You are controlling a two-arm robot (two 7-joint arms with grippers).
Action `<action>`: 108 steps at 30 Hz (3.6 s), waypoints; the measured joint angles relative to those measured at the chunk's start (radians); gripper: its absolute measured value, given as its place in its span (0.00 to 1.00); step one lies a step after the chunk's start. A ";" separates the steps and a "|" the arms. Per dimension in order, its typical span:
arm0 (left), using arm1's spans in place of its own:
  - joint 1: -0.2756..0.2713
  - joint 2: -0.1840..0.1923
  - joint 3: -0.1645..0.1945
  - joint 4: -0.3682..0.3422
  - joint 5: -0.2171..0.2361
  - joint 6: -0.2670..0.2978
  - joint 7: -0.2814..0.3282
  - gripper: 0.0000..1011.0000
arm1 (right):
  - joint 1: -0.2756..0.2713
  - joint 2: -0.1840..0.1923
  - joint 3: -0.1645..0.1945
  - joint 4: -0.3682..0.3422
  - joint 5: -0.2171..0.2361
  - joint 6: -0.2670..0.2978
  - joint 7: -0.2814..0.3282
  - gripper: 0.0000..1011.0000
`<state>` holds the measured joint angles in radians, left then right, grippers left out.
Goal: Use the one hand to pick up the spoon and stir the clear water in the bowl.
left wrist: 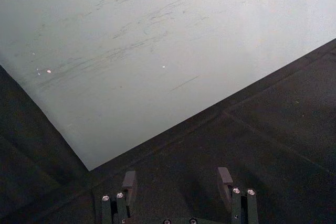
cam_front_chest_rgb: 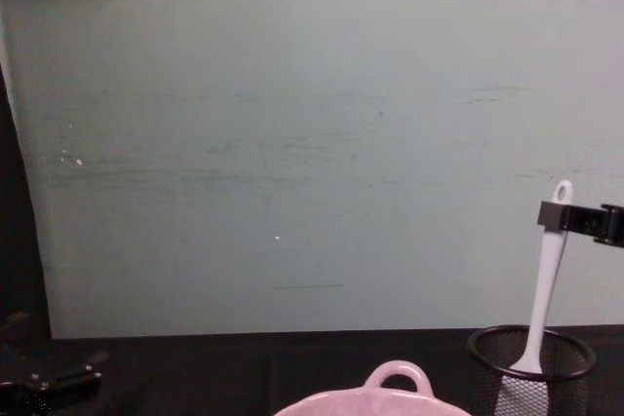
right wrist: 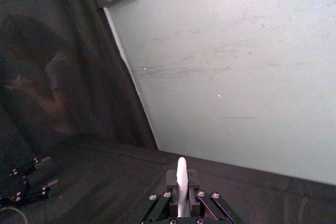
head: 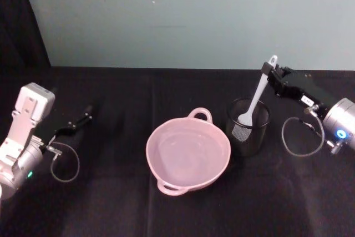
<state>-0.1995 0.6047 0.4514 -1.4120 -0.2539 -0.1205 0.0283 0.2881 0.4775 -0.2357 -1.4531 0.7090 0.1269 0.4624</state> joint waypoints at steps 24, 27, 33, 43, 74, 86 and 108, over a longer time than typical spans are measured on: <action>0.000 0.000 0.000 0.000 0.000 0.000 0.000 0.99 | -0.027 -0.014 0.002 0.066 0.132 -0.029 -0.035 0.38; 0.000 0.000 0.000 0.000 0.000 0.000 0.000 0.99 | -0.032 -0.002 -0.001 0.072 0.127 -0.039 -0.046 0.48; 0.000 0.000 0.000 0.000 0.000 0.000 0.000 0.99 | -0.049 0.011 -0.007 0.099 0.116 -0.052 -0.055 0.68; 0.000 0.000 0.000 0.000 0.000 0.000 0.000 0.99 | -0.120 0.049 -0.013 0.035 0.057 -0.076 -0.085 0.94; 0.000 0.000 0.000 0.000 0.000 0.000 0.000 0.99 | -0.206 0.045 -0.041 -0.011 -0.467 -0.235 -0.400 0.99; 0.000 0.000 0.000 0.000 0.000 0.000 0.000 0.99 | -0.206 0.046 -0.041 -0.013 -0.463 -0.235 -0.398 0.99; 0.000 0.000 0.000 0.000 0.000 0.000 0.000 0.99 | -0.206 0.047 -0.041 -0.015 -0.458 -0.234 -0.396 0.99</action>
<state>-0.1995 0.6047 0.4514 -1.4120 -0.2539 -0.1205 0.0283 0.0825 0.5249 -0.2767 -1.4678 0.2505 -0.1071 0.0667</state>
